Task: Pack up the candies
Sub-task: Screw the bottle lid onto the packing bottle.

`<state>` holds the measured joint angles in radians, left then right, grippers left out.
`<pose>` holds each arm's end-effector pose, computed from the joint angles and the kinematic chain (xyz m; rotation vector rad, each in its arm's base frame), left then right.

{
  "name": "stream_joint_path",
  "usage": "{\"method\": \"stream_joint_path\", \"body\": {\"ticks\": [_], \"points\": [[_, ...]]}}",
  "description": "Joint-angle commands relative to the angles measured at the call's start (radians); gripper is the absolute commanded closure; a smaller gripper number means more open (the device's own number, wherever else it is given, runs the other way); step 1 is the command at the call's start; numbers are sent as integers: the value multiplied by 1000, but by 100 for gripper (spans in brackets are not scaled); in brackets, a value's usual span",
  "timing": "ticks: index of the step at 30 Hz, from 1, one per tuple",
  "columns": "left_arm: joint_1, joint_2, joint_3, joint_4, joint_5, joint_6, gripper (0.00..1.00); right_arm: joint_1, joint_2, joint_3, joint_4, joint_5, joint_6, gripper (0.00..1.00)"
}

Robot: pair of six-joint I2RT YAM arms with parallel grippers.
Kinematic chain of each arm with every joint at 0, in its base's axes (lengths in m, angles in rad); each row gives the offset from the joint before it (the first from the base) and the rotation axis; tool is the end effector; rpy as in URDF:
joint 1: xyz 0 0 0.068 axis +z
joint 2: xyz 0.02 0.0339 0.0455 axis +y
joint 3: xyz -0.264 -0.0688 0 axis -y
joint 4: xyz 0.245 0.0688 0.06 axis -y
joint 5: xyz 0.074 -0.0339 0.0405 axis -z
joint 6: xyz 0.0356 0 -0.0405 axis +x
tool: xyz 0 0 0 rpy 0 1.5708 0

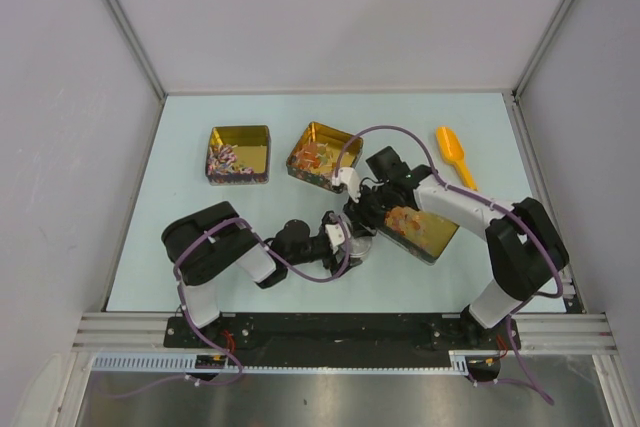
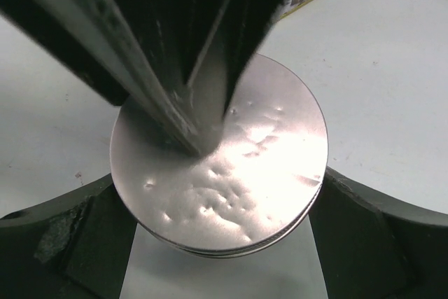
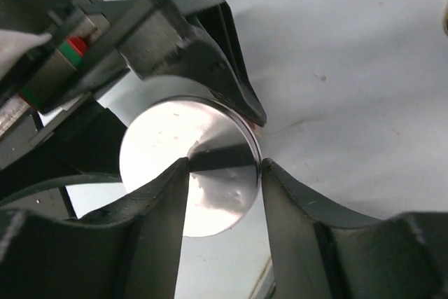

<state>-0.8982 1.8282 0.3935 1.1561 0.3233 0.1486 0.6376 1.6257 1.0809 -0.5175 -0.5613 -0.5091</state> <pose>0.1678 -0.2288 0.1046 1.1526 1.5296 -0.8132 0.2505 0.2092 0.2105 -1.5538 2.0520 0.7812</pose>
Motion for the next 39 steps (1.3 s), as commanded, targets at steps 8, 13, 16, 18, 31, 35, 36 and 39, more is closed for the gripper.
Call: {"method": "stream_joint_path", "body": {"ticks": [8,13,16,18,31,35,36,39], "points": [[7,2,42,25,-32,22,6,-27,-67,-24,-90,46,-48,64],[12,6,53,8,-41,16,7,-9,-95,-45,-110,55,-45,67],[22,8,59,5,-41,6,7,2,-113,-64,-125,63,-46,68],[24,8,61,5,-44,5,6,10,-122,-81,-136,64,-46,69],[31,6,67,-7,-46,0,6,33,-199,-127,-199,-12,-72,68],[33,-10,53,-12,-38,17,0,-15,-237,-122,-194,-5,-75,61],[32,-18,42,-15,-33,26,0,-24,-245,-122,-194,-5,-78,57],[31,-49,22,-29,-15,45,0,-52,-274,-110,-190,3,-77,43]]}}
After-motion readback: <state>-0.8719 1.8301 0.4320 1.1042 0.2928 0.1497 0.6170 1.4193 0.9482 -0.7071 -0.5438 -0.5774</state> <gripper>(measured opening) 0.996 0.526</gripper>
